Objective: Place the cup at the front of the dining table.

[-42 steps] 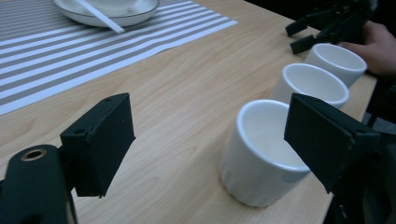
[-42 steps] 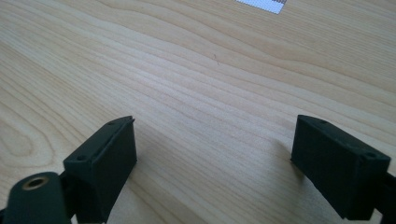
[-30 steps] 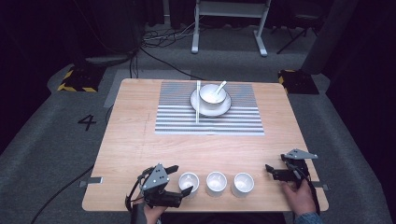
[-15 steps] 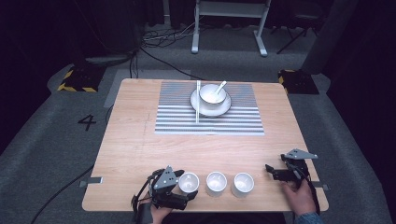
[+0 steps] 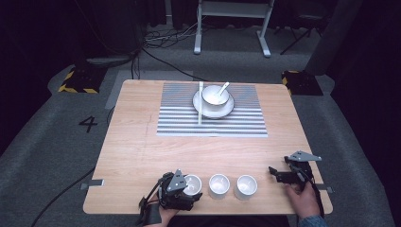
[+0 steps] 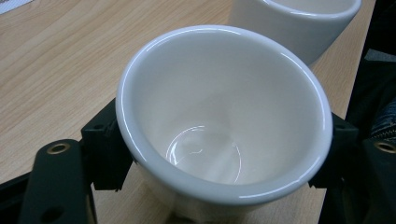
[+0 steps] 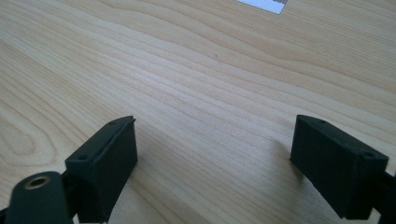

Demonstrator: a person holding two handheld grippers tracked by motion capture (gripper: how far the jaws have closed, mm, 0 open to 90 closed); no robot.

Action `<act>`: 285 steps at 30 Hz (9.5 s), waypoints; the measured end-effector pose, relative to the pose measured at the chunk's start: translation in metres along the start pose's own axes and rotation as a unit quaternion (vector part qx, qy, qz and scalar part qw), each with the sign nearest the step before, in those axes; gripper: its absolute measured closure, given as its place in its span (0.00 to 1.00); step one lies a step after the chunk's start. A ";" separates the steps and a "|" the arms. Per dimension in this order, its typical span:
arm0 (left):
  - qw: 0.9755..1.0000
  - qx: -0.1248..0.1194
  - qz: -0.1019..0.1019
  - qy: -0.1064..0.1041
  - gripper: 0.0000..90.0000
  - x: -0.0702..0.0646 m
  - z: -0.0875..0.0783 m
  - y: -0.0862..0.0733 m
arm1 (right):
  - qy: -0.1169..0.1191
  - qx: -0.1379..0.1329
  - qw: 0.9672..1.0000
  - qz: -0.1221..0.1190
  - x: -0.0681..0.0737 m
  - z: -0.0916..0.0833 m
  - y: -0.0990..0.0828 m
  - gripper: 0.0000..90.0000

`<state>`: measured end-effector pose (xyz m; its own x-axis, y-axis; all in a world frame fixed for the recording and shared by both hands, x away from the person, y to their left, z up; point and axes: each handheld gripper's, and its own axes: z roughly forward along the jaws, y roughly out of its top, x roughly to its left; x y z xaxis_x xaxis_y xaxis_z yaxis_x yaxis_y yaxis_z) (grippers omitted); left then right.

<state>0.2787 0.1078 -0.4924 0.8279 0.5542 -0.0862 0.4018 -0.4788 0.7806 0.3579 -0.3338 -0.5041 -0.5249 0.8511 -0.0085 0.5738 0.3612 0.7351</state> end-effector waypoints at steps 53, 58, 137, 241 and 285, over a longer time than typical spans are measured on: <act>1.000 -0.009 -0.014 0.004 0.30 0.071 -0.043 0.093 | 0.001 0.001 1.000 0.002 0.000 0.000 0.000 0.16; 1.000 -0.013 -0.020 0.019 0.30 0.090 -0.045 0.107 | 0.001 0.001 1.000 0.002 0.000 0.000 0.000 0.16; 0.980 0.024 -0.126 0.154 0.30 0.237 0.091 0.127 | -0.003 0.001 1.000 0.005 0.000 0.000 0.000 0.16; 0.979 0.012 -0.099 0.180 0.18 0.106 -0.088 0.058 | -0.001 0.001 1.000 0.003 0.000 0.001 0.001 0.16; 0.974 0.112 -0.124 0.151 0.18 0.086 -0.076 -0.039 | 0.000 0.001 1.000 0.003 0.000 0.001 0.001 0.16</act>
<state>0.3047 0.2263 -0.4830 0.5544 0.8311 -0.0430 0.6783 -0.4213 0.6020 0.3594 -0.3327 -0.5041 -0.5211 0.8535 -0.0036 0.5787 0.3564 0.7336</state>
